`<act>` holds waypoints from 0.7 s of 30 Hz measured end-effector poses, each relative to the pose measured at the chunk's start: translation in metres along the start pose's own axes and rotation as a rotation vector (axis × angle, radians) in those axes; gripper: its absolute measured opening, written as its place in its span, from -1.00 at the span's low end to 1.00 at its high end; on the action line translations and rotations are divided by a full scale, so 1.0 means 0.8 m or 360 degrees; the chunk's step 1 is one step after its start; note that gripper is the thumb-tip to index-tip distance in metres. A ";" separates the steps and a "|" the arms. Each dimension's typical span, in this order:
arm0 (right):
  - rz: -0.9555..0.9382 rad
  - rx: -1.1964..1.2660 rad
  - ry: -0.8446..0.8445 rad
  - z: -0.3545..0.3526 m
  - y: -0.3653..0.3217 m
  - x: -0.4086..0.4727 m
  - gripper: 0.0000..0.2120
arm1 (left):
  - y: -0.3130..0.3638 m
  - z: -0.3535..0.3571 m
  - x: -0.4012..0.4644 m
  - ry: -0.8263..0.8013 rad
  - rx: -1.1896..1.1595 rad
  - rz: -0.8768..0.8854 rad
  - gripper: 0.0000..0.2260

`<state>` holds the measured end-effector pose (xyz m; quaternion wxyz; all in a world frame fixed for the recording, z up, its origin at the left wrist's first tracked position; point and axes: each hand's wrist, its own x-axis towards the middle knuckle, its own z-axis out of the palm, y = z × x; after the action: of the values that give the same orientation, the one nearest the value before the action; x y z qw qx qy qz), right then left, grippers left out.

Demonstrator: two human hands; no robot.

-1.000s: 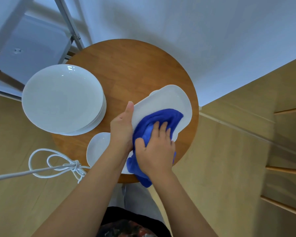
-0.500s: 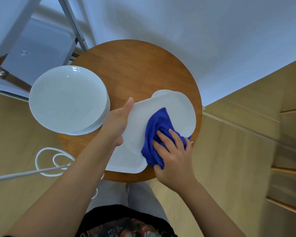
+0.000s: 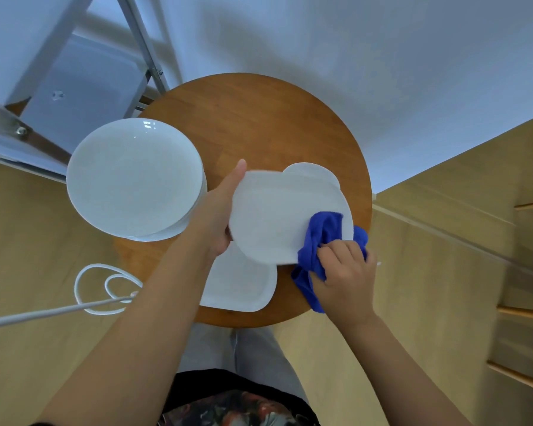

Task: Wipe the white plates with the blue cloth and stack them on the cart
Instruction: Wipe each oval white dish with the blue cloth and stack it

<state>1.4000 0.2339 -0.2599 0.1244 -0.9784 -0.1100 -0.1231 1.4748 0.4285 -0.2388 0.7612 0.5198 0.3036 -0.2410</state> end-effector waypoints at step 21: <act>-0.0761 -0.0210 -0.0593 -0.011 0.008 -0.018 -0.39 | -0.006 -0.012 -0.003 -0.0004 0.0598 0.0343 -0.75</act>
<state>1.3860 0.2227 -0.2570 0.0057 -0.9365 -0.3497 0.0257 1.4678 0.4359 -0.2433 0.6728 0.6816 0.1952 -0.2114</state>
